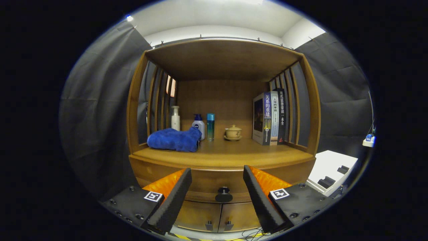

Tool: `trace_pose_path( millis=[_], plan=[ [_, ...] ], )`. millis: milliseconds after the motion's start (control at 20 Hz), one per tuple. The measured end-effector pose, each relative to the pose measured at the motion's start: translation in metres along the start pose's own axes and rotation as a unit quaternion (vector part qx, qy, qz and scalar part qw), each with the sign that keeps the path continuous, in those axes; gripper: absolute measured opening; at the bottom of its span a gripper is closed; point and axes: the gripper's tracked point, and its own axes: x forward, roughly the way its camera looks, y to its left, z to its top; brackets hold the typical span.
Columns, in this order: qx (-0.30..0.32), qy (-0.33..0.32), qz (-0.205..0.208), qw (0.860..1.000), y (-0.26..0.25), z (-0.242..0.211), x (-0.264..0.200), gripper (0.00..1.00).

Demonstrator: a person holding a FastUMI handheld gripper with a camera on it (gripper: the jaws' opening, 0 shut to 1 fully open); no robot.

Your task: Pull open the drawer, take out the items inside it, and place them on the countertop above the cabinet.

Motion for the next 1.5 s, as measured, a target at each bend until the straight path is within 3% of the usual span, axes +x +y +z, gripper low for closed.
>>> trace_pose_path(
  millis=[700, 1050, 1500],
  plan=[
    [0.0, 0.056, -0.021, 0.998, -0.017, -0.085, 0.035, 1.0],
    [0.008, 0.073, -0.021, 0.997, -0.018, -0.097, 0.053, 0.56],
    [-0.005, 0.086, -0.024, 0.996, -0.021, -0.099, 0.055, 0.43]
  ],
)
